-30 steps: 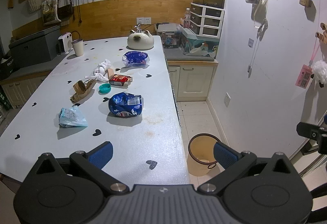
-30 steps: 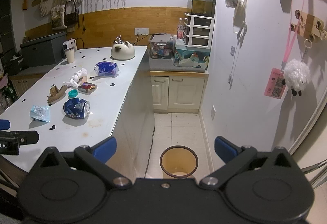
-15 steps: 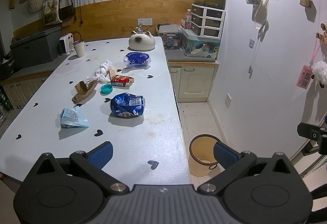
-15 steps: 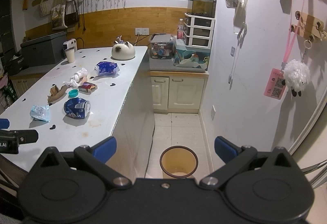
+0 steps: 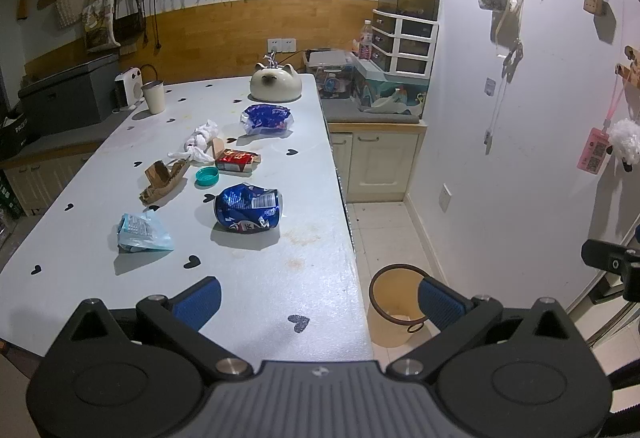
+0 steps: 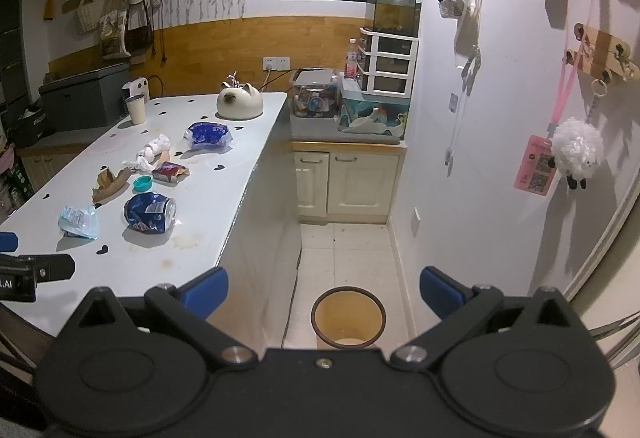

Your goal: Collect trash

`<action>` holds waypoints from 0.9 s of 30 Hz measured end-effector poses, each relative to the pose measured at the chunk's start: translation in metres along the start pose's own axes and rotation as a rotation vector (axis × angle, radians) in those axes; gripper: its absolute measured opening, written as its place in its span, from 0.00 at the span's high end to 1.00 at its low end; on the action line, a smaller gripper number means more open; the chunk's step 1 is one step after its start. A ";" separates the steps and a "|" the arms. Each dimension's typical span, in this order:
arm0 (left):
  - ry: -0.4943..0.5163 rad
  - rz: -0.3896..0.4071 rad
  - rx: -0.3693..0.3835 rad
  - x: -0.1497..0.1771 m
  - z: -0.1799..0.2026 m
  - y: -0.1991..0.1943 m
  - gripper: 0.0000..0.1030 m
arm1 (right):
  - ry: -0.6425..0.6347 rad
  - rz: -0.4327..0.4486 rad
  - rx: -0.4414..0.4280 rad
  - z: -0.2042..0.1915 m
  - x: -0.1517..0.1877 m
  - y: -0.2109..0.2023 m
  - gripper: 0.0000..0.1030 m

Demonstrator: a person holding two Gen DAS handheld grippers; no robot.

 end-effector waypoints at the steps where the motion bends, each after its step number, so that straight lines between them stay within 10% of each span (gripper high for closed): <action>1: 0.000 0.000 0.000 0.000 0.000 0.000 0.00 | 0.000 0.000 0.000 0.000 0.000 0.000 0.00; 27: 0.000 0.004 -0.002 0.002 0.000 0.000 0.00 | 0.000 0.003 0.001 0.002 -0.002 -0.002 0.00</action>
Point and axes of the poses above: each gripper's, at about its wrist camera, not at the fingertips, and y roughly the way its jaws point, z to its right, x to its underside, the point moved 9 cm from there along y, roughly the way its jaws point, and after that the axes turned 7 degrees about -z, right-handed, at the moved point
